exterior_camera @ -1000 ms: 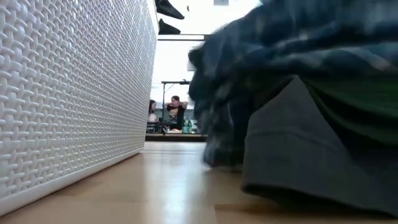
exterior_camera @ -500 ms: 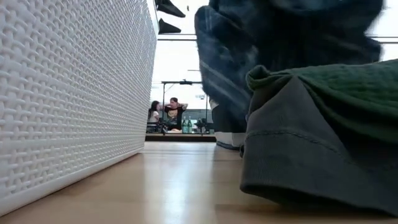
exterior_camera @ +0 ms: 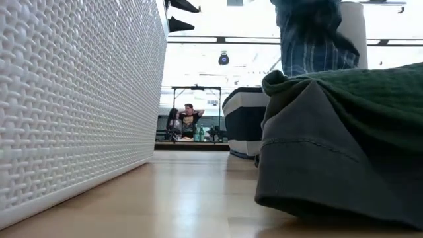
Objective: Sort clothes
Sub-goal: Put the blue pants into the blue bin
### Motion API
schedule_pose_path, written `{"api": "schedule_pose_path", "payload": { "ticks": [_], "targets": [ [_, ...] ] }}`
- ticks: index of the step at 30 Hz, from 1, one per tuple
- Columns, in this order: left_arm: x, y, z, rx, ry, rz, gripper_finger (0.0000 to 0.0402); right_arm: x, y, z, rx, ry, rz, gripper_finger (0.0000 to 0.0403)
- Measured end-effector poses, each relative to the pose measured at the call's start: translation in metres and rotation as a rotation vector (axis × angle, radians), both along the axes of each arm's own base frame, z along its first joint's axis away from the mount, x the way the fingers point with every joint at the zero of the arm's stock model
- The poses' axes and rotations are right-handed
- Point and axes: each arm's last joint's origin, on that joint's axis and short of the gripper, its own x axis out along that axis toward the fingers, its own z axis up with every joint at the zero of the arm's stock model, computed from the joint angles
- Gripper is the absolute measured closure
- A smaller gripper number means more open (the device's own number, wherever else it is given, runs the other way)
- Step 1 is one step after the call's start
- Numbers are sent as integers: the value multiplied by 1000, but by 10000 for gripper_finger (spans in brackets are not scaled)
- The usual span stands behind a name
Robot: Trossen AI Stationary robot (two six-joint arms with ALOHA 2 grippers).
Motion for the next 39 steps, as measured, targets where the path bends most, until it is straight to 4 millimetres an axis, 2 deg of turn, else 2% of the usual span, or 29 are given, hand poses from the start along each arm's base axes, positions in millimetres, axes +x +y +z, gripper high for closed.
{"api": "schedule_pose_path", "payload": {
  "ticks": [3,7,11,13,15,18,22,25,30,32,36,39],
  "targets": [
    [0,0,0,0,0,0,182,5,-3,6,-64,-72,13,388],
    [0,0,0,-1,1,0,182,11,-10,17,-242,-254,4,388],
    [0,0,0,-1,1,-1,182,5,-21,27,-334,-423,7,388],
    [0,0,0,-2,1,-1,182,10,-29,28,-322,-397,35,388],
    [0,0,0,-3,2,-1,182,20,-38,22,-243,-283,61,388],
    [0,0,-1,-4,4,-2,182,43,-54,0,-94,-48,87,388],
    [0,0,-1,-2,4,-2,182,72,-73,-33,68,139,90,388],
    [0,0,-1,13,8,-5,182,77,-78,-50,148,210,89,388],
    [0,0,-1,23,12,-8,182,89,-83,-99,348,389,81,388],
    [0,0,-1,23,12,-8,182,82,-77,-119,430,447,63,388],
    [0,0,-1,33,14,-11,182,52,-55,-142,524,385,108,388],
    [0,0,-1,32,14,-10,182,43,-39,-174,627,400,118,388]
  ]
}}
